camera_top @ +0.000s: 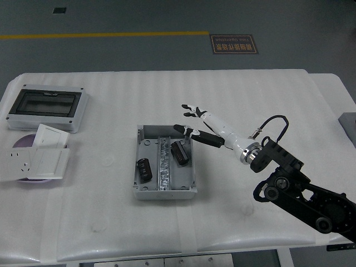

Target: Pick up the battery,place it into the box

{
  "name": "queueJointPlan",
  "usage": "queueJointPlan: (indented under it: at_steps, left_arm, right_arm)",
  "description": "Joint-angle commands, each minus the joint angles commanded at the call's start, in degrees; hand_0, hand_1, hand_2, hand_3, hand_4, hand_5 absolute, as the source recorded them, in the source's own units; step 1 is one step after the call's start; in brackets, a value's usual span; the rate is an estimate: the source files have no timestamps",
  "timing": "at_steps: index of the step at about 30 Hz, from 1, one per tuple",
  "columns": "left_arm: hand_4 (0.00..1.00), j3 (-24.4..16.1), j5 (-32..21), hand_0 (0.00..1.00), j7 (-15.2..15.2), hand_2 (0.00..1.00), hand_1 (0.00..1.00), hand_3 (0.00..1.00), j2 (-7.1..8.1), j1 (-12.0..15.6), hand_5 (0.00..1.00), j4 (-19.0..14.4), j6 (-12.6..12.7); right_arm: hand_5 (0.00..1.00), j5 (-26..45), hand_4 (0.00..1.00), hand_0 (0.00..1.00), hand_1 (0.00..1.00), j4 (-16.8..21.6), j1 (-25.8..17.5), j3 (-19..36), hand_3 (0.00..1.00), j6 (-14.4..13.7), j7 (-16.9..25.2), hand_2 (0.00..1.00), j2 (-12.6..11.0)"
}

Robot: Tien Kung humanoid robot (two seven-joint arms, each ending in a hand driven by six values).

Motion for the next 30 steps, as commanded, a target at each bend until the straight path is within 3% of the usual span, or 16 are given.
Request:
queueJointPlan:
  at_steps: [6,15,18,19,30]
  left_arm:
    - [0.627,0.52,-0.50,0.654,-0.11,0.581,0.662,0.618,-0.03,-0.42,0.009,0.01,0.13]
    - [0.629,1.03,-0.84,0.654,-0.24,0.581,0.663,0.618,0.61,-1.62,0.009,0.01,0.21]
    - [0.629,0.75,-0.39,0.654,-0.18,0.581,0.663,0.618,0.91,-2.02,0.009,0.01,0.09]
    - [0.630,0.70,-0.30,0.654,-0.17,0.581,0.663,0.617,0.98,-2.17,0.010,0.01,0.06]
    - [0.631,0.18,0.95,0.654,-0.15,0.581,0.663,0.617,1.82,-3.47,0.011,0.00,-0.27]
  right_arm:
    - [0.998,-1.13,0.998,0.998,0.967,-0.49,-3.40,8.76,0.998,-1.20,0.45,0.922,-2.39]
    - [0.984,-1.60,0.998,0.998,0.921,-1.02,-8.74,20.04,0.961,-3.39,1.29,0.865,-3.91]
    - [0.984,-1.74,0.998,0.998,0.921,-1.06,-9.89,22.13,0.961,-4.12,1.72,0.865,-4.35]
    - [0.931,-1.87,0.998,0.998,0.898,-1.05,-10.14,22.58,0.935,-4.38,1.83,0.840,-4.38]
    - [0.899,-2.51,0.984,0.998,0.868,-1.23,-14.86,28.11,0.906,-7.32,3.14,0.825,-3.51]
